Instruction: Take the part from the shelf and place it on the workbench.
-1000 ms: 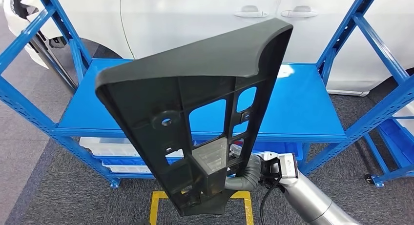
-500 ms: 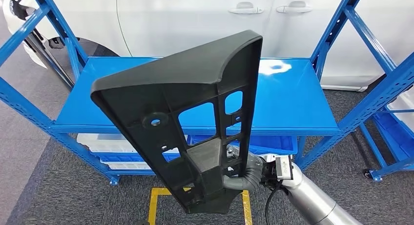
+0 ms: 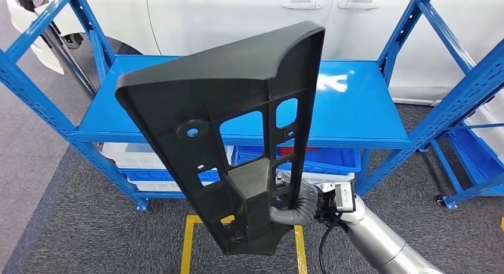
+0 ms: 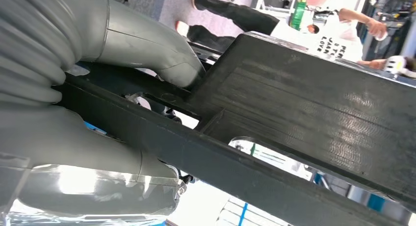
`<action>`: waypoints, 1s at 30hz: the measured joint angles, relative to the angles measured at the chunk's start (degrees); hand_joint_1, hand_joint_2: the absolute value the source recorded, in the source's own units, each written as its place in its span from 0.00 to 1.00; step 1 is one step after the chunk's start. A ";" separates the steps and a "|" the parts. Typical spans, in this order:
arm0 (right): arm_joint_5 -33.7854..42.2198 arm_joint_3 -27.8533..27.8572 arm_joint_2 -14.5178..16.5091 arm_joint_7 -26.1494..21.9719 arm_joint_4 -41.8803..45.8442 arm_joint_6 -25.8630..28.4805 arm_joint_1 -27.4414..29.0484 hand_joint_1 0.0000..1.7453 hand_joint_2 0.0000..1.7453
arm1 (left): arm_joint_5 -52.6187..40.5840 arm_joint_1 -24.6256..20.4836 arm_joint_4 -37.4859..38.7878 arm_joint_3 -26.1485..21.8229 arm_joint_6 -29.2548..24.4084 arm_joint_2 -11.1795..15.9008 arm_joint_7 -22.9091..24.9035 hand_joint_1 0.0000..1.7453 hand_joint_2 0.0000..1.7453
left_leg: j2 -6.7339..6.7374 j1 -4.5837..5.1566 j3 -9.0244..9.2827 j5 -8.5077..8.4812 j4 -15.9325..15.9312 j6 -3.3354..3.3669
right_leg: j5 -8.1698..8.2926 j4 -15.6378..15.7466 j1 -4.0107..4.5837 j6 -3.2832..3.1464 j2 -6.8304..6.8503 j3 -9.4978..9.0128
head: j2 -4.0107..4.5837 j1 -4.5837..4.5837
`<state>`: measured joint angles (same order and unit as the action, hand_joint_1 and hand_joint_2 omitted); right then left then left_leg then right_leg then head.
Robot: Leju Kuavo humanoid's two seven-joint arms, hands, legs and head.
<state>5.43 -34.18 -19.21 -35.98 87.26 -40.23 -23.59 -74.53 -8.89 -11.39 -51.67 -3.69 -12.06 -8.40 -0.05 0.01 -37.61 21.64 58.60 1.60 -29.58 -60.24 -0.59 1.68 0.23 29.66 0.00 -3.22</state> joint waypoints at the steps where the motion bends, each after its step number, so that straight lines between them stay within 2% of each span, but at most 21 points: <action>1: 0.26 0.06 0.00 0.02 -0.12 -0.01 -0.30 1.00 1.00 | 0.01 -0.01 0.00 -0.01 0.00 -0.01 -0.03 0.00 1.00 | 0.00 -0.01 -0.16 -0.45 -0.04 -0.33 | -0.13 2.06 0.22 -0.30 -0.01 -1.12 | 0.00 -0.01; 3: 0.63 0.14 -0.01 0.07 -0.41 -0.01 -0.70 1.00 1.00 | 0.01 -0.01 0.01 -0.02 0.00 -0.01 -0.09 0.00 1.00 | 0.00 -0.04 -0.25 -1.46 -0.46 -1.03 | 0.47 2.64 0.48 -0.99 -0.07 -0.96 | 0.00 -0.01; 5: 0.77 0.15 -0.04 0.11 -0.75 -0.02 -0.98 1.00 1.00 | 0.03 0.03 0.01 -0.08 0.00 0.02 -0.13 0.00 1.00 | -0.09 -0.12 -0.83 -0.52 0.20 -1.65 | 1.66 3.09 0.25 -1.87 0.19 -0.19 | 0.00 0.00; 6: 0.78 0.15 -0.08 0.13 -0.89 -0.03 -1.07 1.00 1.00 | 0.05 0.06 0.01 -0.11 0.00 0.03 -0.14 0.00 1.00 | -0.13 -0.13 -1.55 1.55 1.90 -1.95 | 2.43 3.33 0.08 -2.28 0.32 0.44 | 0.00 0.00; 8: 0.85 0.15 -0.16 0.14 -1.11 -0.12 -1.21 1.00 1.00 | 0.09 0.06 0.00 -0.17 0.00 0.04 -0.15 0.00 1.00 | -0.13 -0.23 -3.69 7.55 8.61 -2.43 | 3.88 3.38 0.01 -2.74 0.43 2.18 | 0.00 -0.01; 9: 0.93 0.14 -0.19 0.15 -1.25 -0.23 -1.23 1.00 1.00 | 0.11 0.07 0.01 -0.20 0.00 0.04 -0.15 0.00 1.00 | -0.13 -0.26 -4.55 9.67 12.48 -2.63 | 4.60 3.32 0.03 -2.76 0.44 3.15 | 0.00 -0.02; 10: 1.03 0.14 -0.21 0.16 -1.42 -0.37 -1.25 1.00 1.00 | 0.13 0.08 0.01 -0.22 -0.01 0.04 -0.16 0.00 1.00 | -0.13 -0.27 -4.84 10.39 15.38 -2.77 | 5.31 3.24 0.06 -2.72 0.45 4.13 | 0.00 -0.02; 11: 1.14 0.13 -0.22 0.19 -1.60 -0.53 -1.29 1.00 1.00 | 0.16 0.09 0.01 -0.25 -0.02 0.05 -0.21 0.00 1.00 | -0.13 -0.27 -4.23 9.73 16.66 -2.82 | 6.00 3.15 0.07 -2.63 0.47 5.11 | 0.00 -0.02; 12: 1.26 0.13 -0.22 0.21 -1.79 -0.67 -1.36 1.00 1.00 | 0.19 0.10 0.01 -0.27 -0.03 0.07 -0.27 0.00 1.00 | -0.13 -0.27 -2.64 8.18 15.83 -2.78 | 6.64 3.05 0.07 -2.50 0.47 6.03 | 0.00 -0.02; 14: 1.53 0.14 -0.24 0.32 -2.08 -0.80 -1.61 1.00 1.00 | 0.25 0.04 0.00 -0.30 -0.04 0.10 -0.45 0.00 1.00 | -0.25 -0.22 3.44 6.21 8.69 -2.39 | 7.81 2.78 0.13 -2.13 0.45 7.52 | 0.00 -0.02; 16: 1.79 0.15 -0.33 0.56 -2.19 -0.74 -1.90 1.00 1.00 | 0.33 -0.07 0.00 -0.31 -0.03 0.10 -0.62 0.00 1.00 | -0.43 -0.06 8.86 7.19 0.82 -1.70 | 8.88 2.66 0.23 -1.57 0.46 8.19 | 0.00 -0.01; 17: 1.87 0.15 -0.37 0.69 -2.19 -0.70 -1.97 1.00 1.00 | 0.39 -0.07 0.00 -0.32 -0.02 0.10 -0.68 0.00 1.00 | -0.48 0.06 9.93 7.82 -1.13 -1.35 | 9.43 2.77 0.22 -1.23 0.47 8.29 | 0.00 -0.02; 19: 1.93 0.15 -0.40 0.88 -2.20 -0.70 -1.89 1.00 1.00 | 0.55 0.06 0.02 -0.36 0.04 0.08 -0.74 0.00 1.00 | -0.34 0.05 9.55 7.09 -1.90 -0.58 | 10.39 3.15 0.11 -0.55 0.41 8.51 | 0.00 -0.02; 20: 1.95 0.15 -0.40 0.92 -2.21 -0.70 -1.76 1.00 1.00 | 0.62 0.12 0.05 -0.40 0.07 0.07 -0.74 0.00 1.00 | -0.24 -0.02 9.11 6.43 -2.08 -0.16 | 9.80 2.84 0.06 -0.25 0.33 8.92 | 0.00 -0.02; 22: 1.98 0.15 -0.28 1.01 -2.24 -0.72 -1.60 1.00 1.00 | 0.69 0.15 0.10 -0.57 0.10 0.03 -0.75 0.00 1.00 | -0.03 -0.20 7.71 4.77 -2.40 0.51 | 5.17 -1.10 -0.12 0.16 0.18 10.42 | 0.00 -0.01; 24: 2.15 0.15 -0.06 1.19 -2.33 -0.78 -1.61 1.00 1.00 | 0.70 0.17 0.11 -0.74 0.09 0.04 -0.80 0.00 1.00 | 0.01 -0.06 5.80 3.35 -2.22 0.74 | -0.51 -8.73 -0.27 0.45 0.13 12.13 | 0.00 -0.01; 25: 2.29 0.15 0.02 1.34 -2.42 -0.84 -1.63 1.00 1.00 | 0.70 0.22 0.11 -0.80 0.09 0.04 -0.84 0.00 1.00 | 0.02 0.00 4.84 2.73 -2.06 0.74 | -1.61 -11.93 -0.30 0.55 0.13 12.43 | 0.00 -0.01; 26: 2.45 0.15 0.05 1.52 -2.52 -0.89 -1.66 1.00 1.00 | 0.70 0.26 0.11 -0.86 0.09 0.04 -0.90 0.00 1.00 | 0.03 0.05 3.85 2.12 -1.85 0.71 | -1.39 -13.58 -0.30 0.57 0.12 11.96 | 0.00 -0.02; 27: 2.60 0.15 0.05 1.69 -2.60 -0.93 -1.72 1.00 1.00 | 0.69 0.28 0.11 -0.94 0.08 0.04 -0.95 0.00 1.00 | 0.02 0.07 2.90 1.55 -1.65 0.64 | -0.17 -13.07 -0.28 0.48 0.12 10.49 | 0.00 -0.02; 28: 2.73 0.15 0.05 1.82 -2.66 -0.94 -1.79 1.00 1.00 | 0.69 0.30 0.11 -1.02 0.08 0.04 -1.02 0.00 1.00 | 0.00 0.10 2.06 1.00 -1.49 0.54 | 1.31 -10.51 -0.23 0.26 0.12 8.01 | 0.00 -0.02; 30: 2.87 0.17 0.06 1.94 -2.62 -0.94 -2.06 1.00 1.00 | 0.67 0.31 0.11 -1.13 0.07 0.01 -1.13 0.00 1.00 | -0.01 0.15 0.85 0.00 -1.30 0.18 | 1.78 -1.90 0.05 -0.45 0.17 1.97 | 0.00 -0.02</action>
<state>8.30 -34.01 -19.15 -34.04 84.64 -41.17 -25.65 -73.87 -8.58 -11.28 -52.80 -3.63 -12.05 -9.53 -0.05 0.16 -36.76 21.63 57.30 1.78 -27.80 -62.15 -0.54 1.23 0.40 31.63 0.00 -3.24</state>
